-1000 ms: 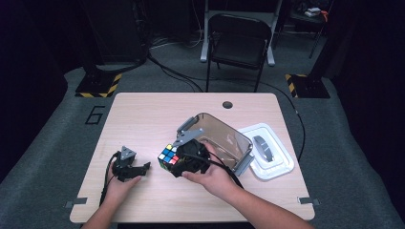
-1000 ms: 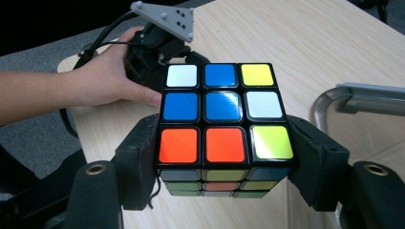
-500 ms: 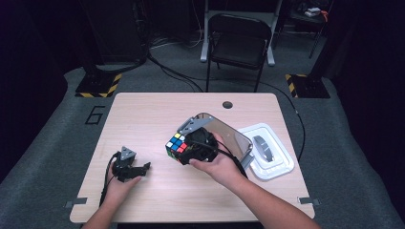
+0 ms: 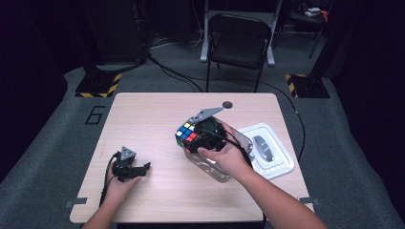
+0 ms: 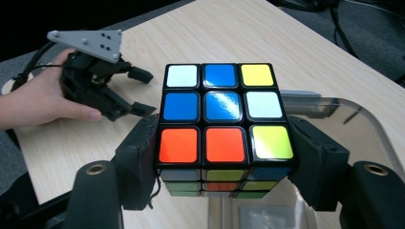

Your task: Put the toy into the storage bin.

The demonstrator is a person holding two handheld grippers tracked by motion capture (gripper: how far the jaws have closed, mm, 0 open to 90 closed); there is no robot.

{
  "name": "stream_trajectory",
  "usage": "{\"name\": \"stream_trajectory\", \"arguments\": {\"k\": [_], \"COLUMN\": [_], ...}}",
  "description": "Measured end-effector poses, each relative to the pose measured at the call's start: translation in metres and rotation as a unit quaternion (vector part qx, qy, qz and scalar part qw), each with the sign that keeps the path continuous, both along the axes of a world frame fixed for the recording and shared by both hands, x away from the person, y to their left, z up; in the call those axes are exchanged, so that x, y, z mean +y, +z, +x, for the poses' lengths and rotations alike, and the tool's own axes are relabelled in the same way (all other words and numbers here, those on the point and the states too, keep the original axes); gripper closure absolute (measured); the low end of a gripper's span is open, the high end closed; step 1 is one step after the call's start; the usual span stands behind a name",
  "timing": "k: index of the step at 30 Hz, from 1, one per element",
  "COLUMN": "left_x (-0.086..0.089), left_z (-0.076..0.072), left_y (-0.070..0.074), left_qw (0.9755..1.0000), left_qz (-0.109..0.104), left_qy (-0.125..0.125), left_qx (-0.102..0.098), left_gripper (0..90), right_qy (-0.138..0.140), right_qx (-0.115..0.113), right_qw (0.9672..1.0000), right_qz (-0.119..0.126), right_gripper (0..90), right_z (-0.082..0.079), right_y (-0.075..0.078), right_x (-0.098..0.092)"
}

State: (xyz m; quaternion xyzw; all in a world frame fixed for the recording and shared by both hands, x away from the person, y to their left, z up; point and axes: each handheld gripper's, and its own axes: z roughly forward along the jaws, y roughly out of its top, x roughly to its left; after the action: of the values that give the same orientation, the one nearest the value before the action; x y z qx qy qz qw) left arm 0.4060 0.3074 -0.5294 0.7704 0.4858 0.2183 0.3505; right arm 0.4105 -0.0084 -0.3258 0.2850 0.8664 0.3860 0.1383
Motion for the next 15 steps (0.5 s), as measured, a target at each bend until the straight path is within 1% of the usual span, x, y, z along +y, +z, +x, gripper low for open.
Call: {"name": "stream_trajectory", "arguments": {"k": [1, 2, 4, 6, 8, 10, 14, 15], "left_x": [0.000, 0.000, 0.000, 0.000, 0.000, 0.000, 0.000, 0.000], "left_z": [0.000, 0.000, 0.000, 0.000, 0.000, -0.001, -0.001, -0.001], "left_y": [0.000, 0.000, 0.000, 0.000, 0.000, 0.000, 0.000, 0.000], "left_qw": [1.0000, 1.0000, 1.0000, 1.0000, 1.0000, 1.0000, 1.0000, 1.0000], "left_qz": [0.000, 0.000, 0.001, 0.001, 0.001, 0.001, -0.001, -0.001], "left_qy": [0.000, 0.000, 0.000, -0.001, -0.001, -0.001, -0.001, -0.001], "left_qx": [0.001, 0.001, 0.000, 0.000, -0.001, -0.001, -0.001, -0.001], "left_gripper": [22.8, 22.8, 22.8, 22.8, 22.8, 22.8, 22.8, 22.8], "right_qy": [-0.006, -0.003, -0.006, -0.015, -0.017, -0.020, -0.020, -0.023], "right_qx": [0.005, -0.002, -0.004, -0.003, -0.003, -0.002, -0.007, -0.004], "right_qw": [1.0000, 1.0000, 1.0000, 0.9999, 0.9999, 0.9998, 0.9998, 0.9997], "right_qz": [0.000, 0.001, -0.002, 0.000, -0.003, -0.002, -0.002, -0.002], "right_gripper": [33.9, 33.9, 33.9, 33.9, 33.9, 33.9, 33.9, 33.9], "right_z": [0.001, 0.004, 0.008, 0.011, 0.015, 0.018, 0.025, 0.026], "right_y": [0.001, 0.000, 0.000, 0.000, -0.001, -0.001, -0.002, -0.002], "right_x": [-0.001, -0.004, -0.006, -0.008, -0.011, -0.013, -0.018, -0.018]}}
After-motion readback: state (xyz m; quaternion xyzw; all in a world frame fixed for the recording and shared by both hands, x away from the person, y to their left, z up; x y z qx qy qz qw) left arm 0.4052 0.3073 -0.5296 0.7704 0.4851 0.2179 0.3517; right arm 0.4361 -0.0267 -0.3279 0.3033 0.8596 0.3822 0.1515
